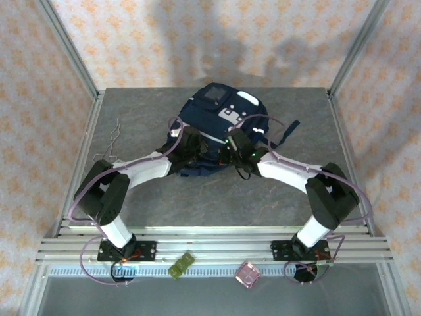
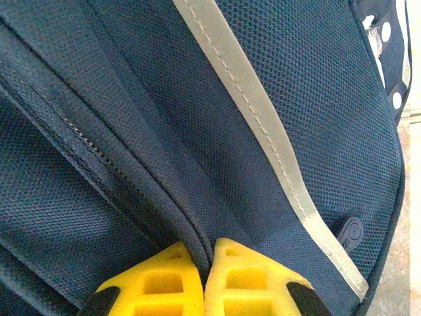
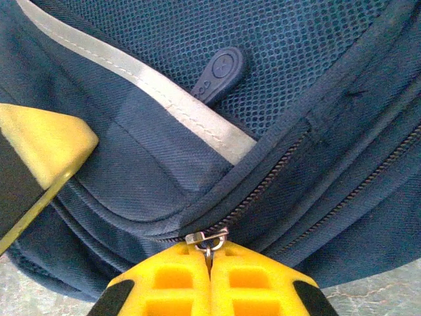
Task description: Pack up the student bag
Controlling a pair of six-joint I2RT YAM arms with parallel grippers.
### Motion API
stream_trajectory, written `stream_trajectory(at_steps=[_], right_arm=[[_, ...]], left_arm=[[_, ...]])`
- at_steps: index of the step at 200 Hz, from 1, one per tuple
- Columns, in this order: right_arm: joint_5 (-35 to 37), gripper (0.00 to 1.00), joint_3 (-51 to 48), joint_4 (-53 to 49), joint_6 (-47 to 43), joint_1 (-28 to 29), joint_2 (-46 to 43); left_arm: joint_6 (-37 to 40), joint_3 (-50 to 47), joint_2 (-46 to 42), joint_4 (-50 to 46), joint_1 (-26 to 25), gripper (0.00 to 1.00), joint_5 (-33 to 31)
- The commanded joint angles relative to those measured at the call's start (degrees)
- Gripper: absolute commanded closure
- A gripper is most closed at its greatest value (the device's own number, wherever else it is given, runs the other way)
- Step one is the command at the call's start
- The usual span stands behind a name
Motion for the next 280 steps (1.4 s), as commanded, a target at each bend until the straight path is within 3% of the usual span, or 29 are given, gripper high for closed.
stream_trajectory(at_steps=[1, 37, 62, 80, 106, 129, 161, 173, 178, 184, 187, 213, 231, 257, 269, 280], right_arm=[[6.9, 1.0, 3.2, -4.5, -2.1, -1.5, 0.9], [11.9, 1.0, 4.5, -6.1, -0.1, -7.1, 1.7], [12.6, 0.99, 7.9, -5.6, 0.2, -7.8, 3.2], [12.3, 0.93, 9.9, -5.7, 0.9, -7.9, 4.2], [12.7, 0.76, 10.0, -6.6, 1.5, -7.9, 2.7], [13.7, 0.63, 8.7, -6.9, 0.8, -8.1, -0.8], [14.1, 0.44, 7.7, -7.1, -0.4, -9.7, -5.4], [15.0, 0.34, 7.7, -7.1, -1.0, -10.4, -6.6], [15.5, 0.28, 7.7, -7.0, -1.2, -10.8, -7.0], [15.9, 0.04, 7.7, -6.8, -1.4, -11.3, -7.5], [16.0, 0.0, 7.7, -6.7, -1.6, -11.6, -7.8], [17.2, 0.0, 7.4, -5.7, -2.1, -14.9, -9.3], [22.8, 0.0, 6.4, -4.6, -2.0, -17.1, -10.4], [39.8, 0.0, 3.2, -4.0, 0.3, -20.4, -11.6], [49.4, 0.0, -1.6, -0.6, 1.3, -21.8, -12.7], [51.1, 0.0, -6.4, 4.0, -0.4, -23.7, -14.0]], left_arm=[[2.1, 0.3, -1.1, 2.8, 1.1, 1.0, 0.1], [2.8, -1.2, -2.4, 3.0, 1.6, 1.0, 1.0], [3.0, -1.1, -2.4, 2.9, 1.5, 1.0, 1.5], [3.5, -0.8, -2.5, 2.8, 1.6, 1.0, 1.4], [4.9, 1.1, -2.9, 1.4, 1.5, 1.0, 2.3], [8.1, 3.8, -4.8, -1.8, 1.6, 0.59, 0.5], [14.1, 7.1, -9.6, -6.7, 2.0, 0.32, -5.3], [16.5, 8.0, -11.4, -8.6, 2.8, 0.02, -7.6], [17.6, 8.3, -12.2, -9.3, 3.4, 0.01, -8.4], [18.9, 8.7, -13.2, -10.2, 4.0, 0.01, -9.3], [19.5, 8.9, -13.6, -10.8, 4.3, 0.01, -9.9], [26.7, 9.5, -17.7, -14.4, 7.2, 0.01, -15.8], [31.7, 8.6, -20.2, -15.9, 8.9, 0.01, -22.1], [38.0, 2.5, -23.1, -12.3, 11.9, 0.01, -32.8], [42.9, -1.7, -24.6, -8.0, 13.1, 0.01, -34.7], [46.8, -6.5, -25.8, -2.7, 14.0, 0.01, -36.9]])
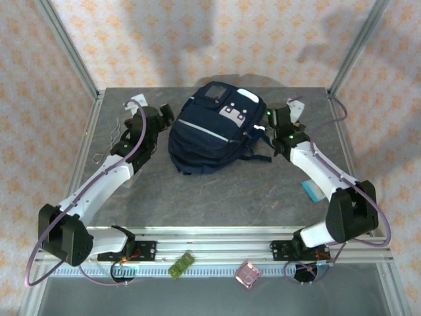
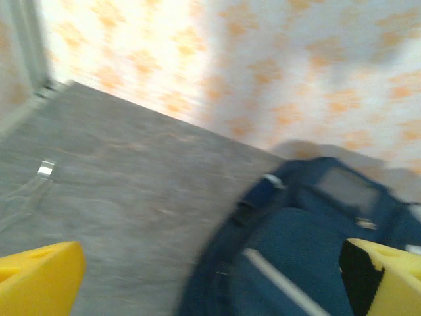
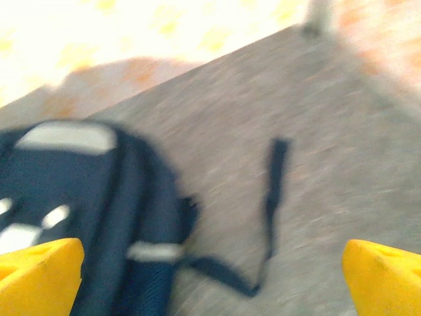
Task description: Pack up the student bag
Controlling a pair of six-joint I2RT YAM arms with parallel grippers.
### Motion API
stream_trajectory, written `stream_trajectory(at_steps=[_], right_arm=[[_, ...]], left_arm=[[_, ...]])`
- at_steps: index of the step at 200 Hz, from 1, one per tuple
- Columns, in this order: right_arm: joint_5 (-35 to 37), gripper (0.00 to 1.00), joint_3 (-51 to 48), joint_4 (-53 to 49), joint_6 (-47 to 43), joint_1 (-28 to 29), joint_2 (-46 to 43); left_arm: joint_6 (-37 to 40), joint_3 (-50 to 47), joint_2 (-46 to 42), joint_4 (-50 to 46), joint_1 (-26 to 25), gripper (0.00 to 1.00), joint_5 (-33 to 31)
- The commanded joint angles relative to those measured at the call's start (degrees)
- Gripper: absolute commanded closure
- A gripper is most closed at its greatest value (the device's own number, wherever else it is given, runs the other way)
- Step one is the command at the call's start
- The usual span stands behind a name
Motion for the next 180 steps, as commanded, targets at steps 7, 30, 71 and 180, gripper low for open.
stream_trajectory(at_steps=[7, 30, 71, 180], right_arm=[[17.7, 0.0, -10.7, 8.4, -0.1, -3.9, -3.5], [18.0, 0.0, -18.5, 14.2, -0.2, -7.3, -4.7], [17.8, 0.0, -31.0, 32.7, -4.2, -9.7, -4.8], [-11.3, 0.0, -51.1, 81.0, -17.7, -14.6, -2.1]], left_arm=[[14.3, -11.7, -2.6, 11.7, 2.4, 0.01, -11.6], [19.1, -23.7, -3.6, 27.6, 5.5, 0.01, -13.0], [19.1, -34.4, 4.6, 48.8, 9.3, 0.01, -11.6], [23.8, -51.0, 18.4, 96.5, 14.0, 0.0, 4.0]])
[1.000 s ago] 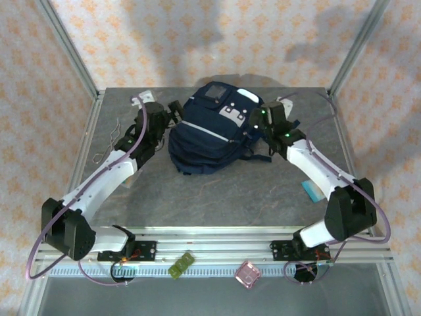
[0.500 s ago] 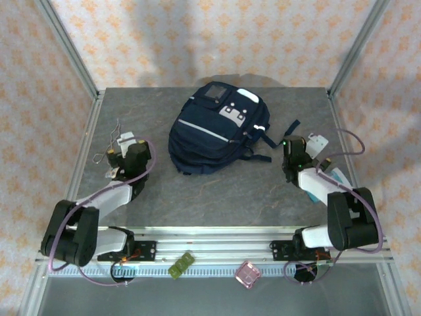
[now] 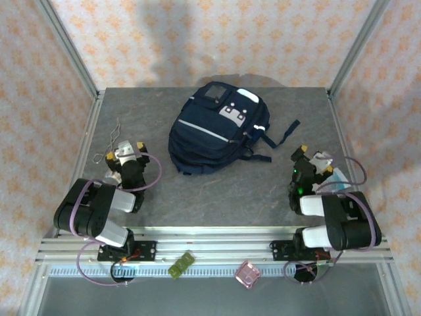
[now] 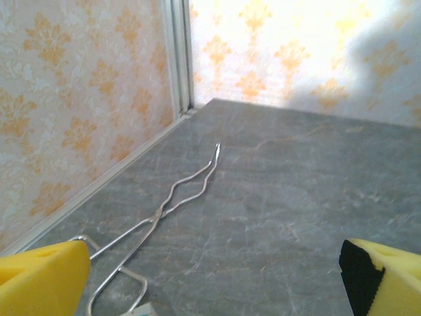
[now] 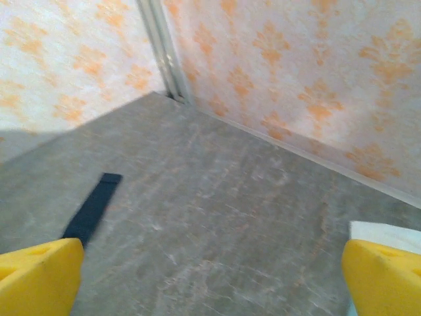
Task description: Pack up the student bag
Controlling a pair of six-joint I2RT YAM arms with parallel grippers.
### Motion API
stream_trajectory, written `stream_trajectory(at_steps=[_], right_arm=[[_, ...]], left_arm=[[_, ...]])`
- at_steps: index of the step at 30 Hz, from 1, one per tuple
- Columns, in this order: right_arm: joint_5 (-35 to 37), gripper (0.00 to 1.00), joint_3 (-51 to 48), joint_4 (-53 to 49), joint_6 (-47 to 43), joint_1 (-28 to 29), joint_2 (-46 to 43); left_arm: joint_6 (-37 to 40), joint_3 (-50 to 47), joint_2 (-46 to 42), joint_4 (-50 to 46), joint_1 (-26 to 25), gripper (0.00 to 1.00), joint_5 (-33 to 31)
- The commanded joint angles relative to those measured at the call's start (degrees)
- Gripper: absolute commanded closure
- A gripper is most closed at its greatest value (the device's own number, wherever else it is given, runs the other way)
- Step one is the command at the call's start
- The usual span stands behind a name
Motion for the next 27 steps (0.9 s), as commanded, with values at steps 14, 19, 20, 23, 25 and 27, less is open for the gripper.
stream_trajectory(at_steps=[14, 19, 20, 23, 25, 27], right_arm=[[-17.2, 0.0, 3.5, 9.8, -8.8, -0.7, 8.2], [-17.7, 0.0, 4.1, 8.8, -8.8, -0.7, 8.6], [-17.8, 0.0, 4.2, 8.8, -8.8, -0.7, 8.6], [-17.8, 0.0, 4.2, 8.8, -8.7, -0.8, 8.6], [-17.8, 0.0, 3.9, 8.9, -8.7, -0.8, 8.4], [-17.9, 0.0, 3.7, 9.3, -8.8, -0.8, 8.2]], left_arm=[[-0.9, -0.1, 3.0, 8.0, 1.9, 0.0, 5.3], [-0.6, -0.3, 3.3, 8.9, 2.0, 0.0, 5.4], [-0.6, -0.2, 3.3, 8.7, 1.9, 0.0, 5.4], [-0.6, -0.2, 3.3, 8.7, 1.9, 0.0, 5.4], [-0.7, -0.2, 3.2, 8.5, 1.9, 0.0, 5.4], [-0.7, -0.3, 3.2, 8.8, 2.0, 0.0, 5.4]])
